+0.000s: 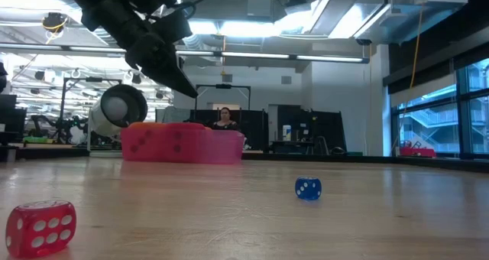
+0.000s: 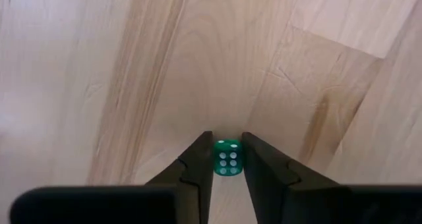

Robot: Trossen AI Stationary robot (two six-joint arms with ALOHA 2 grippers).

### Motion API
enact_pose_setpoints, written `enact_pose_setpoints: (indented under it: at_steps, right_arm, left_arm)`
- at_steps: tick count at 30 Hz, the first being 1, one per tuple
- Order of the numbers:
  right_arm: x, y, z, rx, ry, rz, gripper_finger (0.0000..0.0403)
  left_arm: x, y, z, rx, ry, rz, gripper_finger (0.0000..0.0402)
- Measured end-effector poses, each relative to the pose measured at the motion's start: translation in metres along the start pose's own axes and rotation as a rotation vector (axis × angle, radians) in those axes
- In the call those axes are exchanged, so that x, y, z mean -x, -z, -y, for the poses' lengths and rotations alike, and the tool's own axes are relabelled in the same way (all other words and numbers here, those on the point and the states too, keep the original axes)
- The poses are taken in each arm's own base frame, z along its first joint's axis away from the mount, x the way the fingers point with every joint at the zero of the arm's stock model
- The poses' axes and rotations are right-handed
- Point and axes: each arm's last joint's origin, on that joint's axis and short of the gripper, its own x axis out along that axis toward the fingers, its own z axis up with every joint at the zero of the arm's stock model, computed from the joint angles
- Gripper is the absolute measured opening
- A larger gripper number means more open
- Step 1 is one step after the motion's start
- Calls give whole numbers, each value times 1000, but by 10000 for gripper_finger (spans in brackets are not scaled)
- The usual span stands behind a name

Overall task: Pick & Place Dice
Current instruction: Put the small green die into the red bin

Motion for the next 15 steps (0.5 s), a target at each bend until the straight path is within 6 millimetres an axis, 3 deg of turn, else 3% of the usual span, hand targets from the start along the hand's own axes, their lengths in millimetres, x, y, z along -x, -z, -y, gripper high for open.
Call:
enact_pose_setpoints:
  at_steps: [10, 15]
  right_arm:
    - [-1, -14, 11, -54, 6, 76, 61]
    - [-1, -27, 25, -67, 49, 175, 72]
  left_arm:
    - [0, 0, 0, 1, 1, -2, 29]
    - [0, 1, 0, 1, 2, -5, 29]
